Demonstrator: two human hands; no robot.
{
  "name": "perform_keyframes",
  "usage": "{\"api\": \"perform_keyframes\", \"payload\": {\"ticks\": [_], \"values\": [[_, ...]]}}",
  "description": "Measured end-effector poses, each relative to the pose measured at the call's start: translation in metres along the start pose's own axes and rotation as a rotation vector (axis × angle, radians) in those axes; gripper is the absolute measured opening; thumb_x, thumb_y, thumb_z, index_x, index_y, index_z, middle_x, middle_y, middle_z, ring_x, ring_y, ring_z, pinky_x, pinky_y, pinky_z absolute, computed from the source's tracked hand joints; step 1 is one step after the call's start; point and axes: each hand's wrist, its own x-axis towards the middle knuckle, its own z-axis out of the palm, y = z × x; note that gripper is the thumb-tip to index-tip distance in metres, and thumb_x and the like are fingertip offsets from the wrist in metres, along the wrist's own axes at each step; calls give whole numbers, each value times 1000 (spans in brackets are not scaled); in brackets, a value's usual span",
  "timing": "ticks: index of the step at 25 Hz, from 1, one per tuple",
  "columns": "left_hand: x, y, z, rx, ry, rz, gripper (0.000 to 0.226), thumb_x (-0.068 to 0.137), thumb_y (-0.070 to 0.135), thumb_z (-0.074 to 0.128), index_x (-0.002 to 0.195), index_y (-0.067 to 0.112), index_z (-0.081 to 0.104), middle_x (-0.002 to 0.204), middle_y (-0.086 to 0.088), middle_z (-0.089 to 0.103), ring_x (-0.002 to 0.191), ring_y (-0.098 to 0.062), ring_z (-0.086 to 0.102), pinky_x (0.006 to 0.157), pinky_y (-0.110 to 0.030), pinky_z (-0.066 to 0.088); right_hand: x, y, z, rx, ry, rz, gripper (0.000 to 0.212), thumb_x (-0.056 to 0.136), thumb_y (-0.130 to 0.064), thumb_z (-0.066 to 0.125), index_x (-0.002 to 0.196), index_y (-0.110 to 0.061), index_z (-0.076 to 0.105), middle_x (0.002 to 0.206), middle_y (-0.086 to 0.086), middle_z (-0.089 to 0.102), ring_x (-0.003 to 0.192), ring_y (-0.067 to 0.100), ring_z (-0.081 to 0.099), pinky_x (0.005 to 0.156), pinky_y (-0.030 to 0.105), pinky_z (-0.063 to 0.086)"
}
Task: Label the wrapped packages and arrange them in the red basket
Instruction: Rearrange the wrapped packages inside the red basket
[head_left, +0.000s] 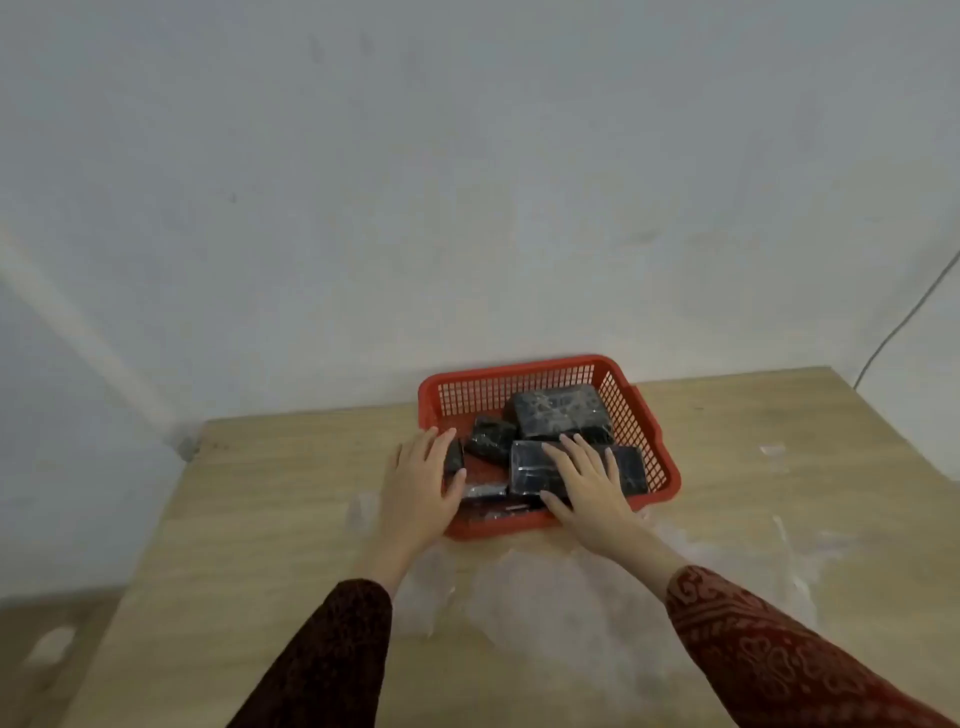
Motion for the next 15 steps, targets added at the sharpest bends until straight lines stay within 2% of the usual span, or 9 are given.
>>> {"api": "perform_keyframes", "payload": {"ticks": [2,4,6,8,12,15], "values": [[-15,0,14,-41,-42,-38,51,94,33,50,142,17,41,148,-7,41,140,-25,31,117,-41,23,-10,0,17,3,10,21,55,98,-41,39,148,-23,25,159,2,21,149,19,8,120,49,2],[-33,0,28,-65,-68,-40,50,95,30,50,142,17,42,148,-7,41,140,-24,30,118,-41,23,-26,3,34,-6,82,19,47,99,-39,38,142,-20,39,153,5,34,145,21,23,120,44,8],[-45,-3,39,-73,-77,-3,47,96,28,49,141,16,43,148,-8,41,142,-23,28,119,-40,18,-32,8,42,-29,180,-56,41,98,-37,36,128,-17,55,137,5,54,131,23,47,115,39,17],[-52,-7,46,-96,-42,18,45,96,26,49,140,16,45,149,-8,40,144,-22,25,119,-40,17,-34,11,43,-35,266,-125,36,96,-34,35,113,-19,62,115,-2,65,109,19,60,106,34,24],[-31,-14,52,-205,53,-119,42,97,27,49,138,16,46,154,-11,30,145,-25,20,117,-41,17,-29,7,43,-37,320,-96,28,95,-33,36,91,-22,61,88,-8,64,84,18,59,86,30,31],[15,-19,54,-327,43,-251,53,98,26,44,148,20,27,157,-8,23,144,-25,22,116,-47,27,-21,-1,40,-107,285,-39,30,94,-31,38,79,-20,62,78,-7,65,75,19,59,77,31,32]]}}
